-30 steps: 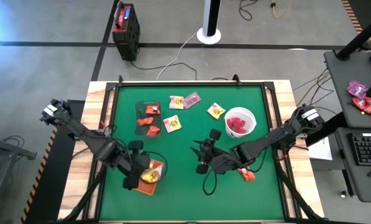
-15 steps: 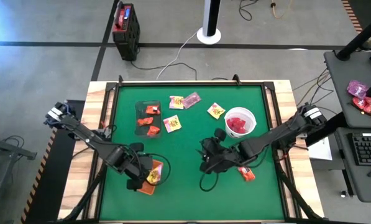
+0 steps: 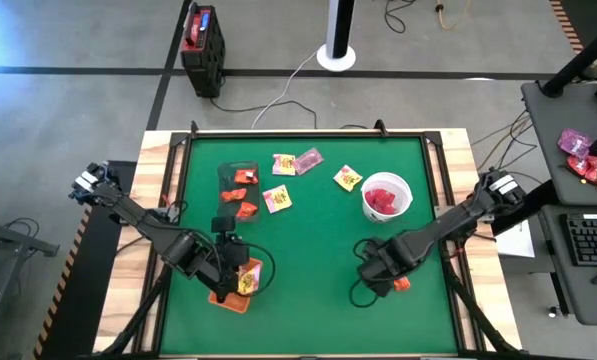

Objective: Sort candy by brand, put in halloween buckets
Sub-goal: Put the orange chocolate into the black bin

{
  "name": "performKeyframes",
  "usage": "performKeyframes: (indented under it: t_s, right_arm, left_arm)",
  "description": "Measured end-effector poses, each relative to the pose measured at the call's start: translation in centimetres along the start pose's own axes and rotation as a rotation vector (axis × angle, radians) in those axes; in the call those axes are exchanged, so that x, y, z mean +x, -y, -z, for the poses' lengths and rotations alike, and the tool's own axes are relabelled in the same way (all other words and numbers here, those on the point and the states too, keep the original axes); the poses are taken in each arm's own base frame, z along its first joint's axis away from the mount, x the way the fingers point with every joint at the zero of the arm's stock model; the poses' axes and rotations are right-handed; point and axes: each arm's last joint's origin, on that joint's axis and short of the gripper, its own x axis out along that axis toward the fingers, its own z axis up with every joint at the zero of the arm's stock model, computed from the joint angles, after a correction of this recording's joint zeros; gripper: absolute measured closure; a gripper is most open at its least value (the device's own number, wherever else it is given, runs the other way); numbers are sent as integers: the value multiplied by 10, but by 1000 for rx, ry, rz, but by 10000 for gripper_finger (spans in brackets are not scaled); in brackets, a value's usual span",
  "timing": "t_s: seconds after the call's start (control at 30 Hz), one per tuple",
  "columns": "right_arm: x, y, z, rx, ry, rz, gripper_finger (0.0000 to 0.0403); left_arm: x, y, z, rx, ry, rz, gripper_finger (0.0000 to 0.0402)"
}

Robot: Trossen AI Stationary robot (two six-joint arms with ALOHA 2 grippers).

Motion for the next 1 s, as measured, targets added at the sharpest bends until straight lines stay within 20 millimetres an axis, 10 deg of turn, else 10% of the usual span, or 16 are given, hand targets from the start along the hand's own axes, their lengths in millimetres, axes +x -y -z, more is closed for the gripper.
performKeyframes:
  t_s: [0.73, 1.0]
  right_arm:
    - [64, 42, 32, 161, -21, -153, 241]
    - [69, 46, 32, 144, 3, -138, 354]
  left_arm:
    - [2, 0, 1, -1, 9, -18, 287]
    - [2, 0, -1, -4, 30, -38, 287]
